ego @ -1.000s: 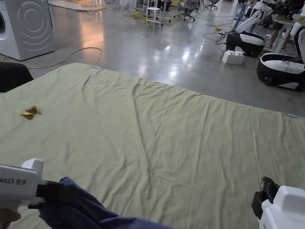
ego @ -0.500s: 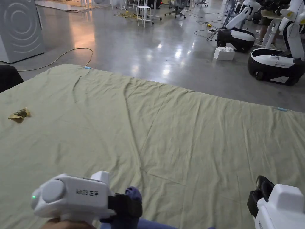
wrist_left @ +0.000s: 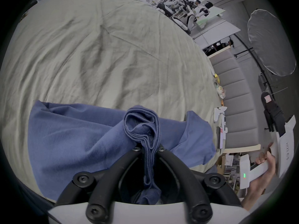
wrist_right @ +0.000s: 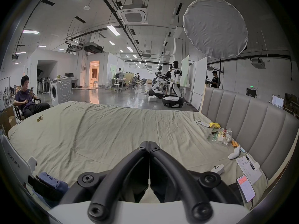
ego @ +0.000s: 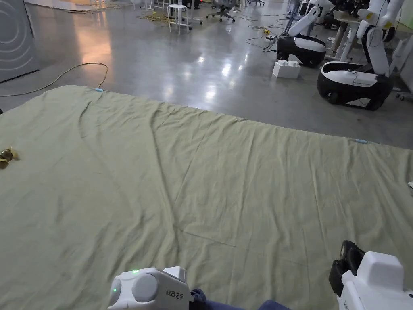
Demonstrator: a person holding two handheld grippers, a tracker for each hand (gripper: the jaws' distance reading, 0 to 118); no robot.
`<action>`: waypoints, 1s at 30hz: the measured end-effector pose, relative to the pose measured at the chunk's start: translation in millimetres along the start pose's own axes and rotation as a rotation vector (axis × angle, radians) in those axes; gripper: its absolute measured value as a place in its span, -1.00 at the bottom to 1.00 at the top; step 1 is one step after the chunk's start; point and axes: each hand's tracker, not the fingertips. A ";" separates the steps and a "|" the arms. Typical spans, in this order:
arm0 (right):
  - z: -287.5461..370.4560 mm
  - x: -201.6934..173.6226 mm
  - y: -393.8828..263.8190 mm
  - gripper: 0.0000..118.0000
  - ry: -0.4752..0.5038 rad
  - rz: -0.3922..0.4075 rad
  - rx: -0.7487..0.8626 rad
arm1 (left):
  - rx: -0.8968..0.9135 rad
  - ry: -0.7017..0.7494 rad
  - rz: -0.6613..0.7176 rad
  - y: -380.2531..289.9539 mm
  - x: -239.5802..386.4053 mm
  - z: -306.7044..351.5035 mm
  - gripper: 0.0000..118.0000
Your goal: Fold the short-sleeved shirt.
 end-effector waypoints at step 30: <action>3.1 2.7 -12.6 -0.98 -0.001 -0.019 -0.036 | 0.024 -0.006 -0.070 -38.2 0.1 -18.3 -0.55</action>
